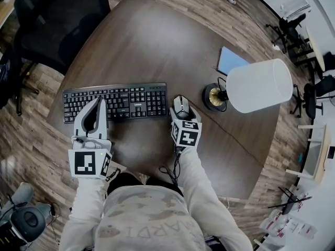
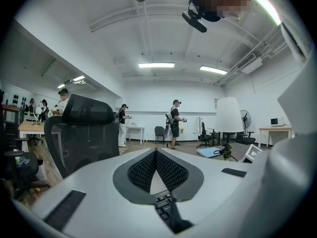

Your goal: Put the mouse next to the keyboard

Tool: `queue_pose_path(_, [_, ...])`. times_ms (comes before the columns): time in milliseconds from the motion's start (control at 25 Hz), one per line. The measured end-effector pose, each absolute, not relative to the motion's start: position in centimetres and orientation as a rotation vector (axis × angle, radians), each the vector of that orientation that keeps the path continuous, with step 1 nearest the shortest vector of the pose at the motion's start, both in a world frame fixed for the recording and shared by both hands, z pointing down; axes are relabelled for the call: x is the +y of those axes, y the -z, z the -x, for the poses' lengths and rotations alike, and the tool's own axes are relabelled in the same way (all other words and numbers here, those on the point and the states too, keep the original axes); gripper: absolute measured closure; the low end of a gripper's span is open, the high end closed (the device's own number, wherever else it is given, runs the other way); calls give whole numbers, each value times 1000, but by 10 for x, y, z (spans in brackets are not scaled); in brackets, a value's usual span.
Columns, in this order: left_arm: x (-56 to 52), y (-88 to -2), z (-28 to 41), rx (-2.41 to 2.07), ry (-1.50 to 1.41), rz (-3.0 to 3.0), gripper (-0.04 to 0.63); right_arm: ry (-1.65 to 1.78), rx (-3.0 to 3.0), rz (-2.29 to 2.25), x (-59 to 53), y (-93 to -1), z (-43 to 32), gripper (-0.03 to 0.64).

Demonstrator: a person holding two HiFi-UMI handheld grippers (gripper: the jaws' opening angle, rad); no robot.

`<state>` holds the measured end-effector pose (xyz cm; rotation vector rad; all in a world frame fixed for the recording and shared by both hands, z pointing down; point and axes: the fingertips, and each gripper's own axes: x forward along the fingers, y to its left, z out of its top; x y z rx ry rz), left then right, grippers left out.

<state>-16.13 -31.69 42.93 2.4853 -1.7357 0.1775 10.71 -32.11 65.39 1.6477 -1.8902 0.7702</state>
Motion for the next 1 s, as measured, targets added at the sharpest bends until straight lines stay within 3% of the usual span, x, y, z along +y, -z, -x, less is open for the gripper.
queue_pose_path(1000, [-285, -411, 170, -1782, -130, -2489, 589, -717, -1952, -1688, -309, -610, -105, 297])
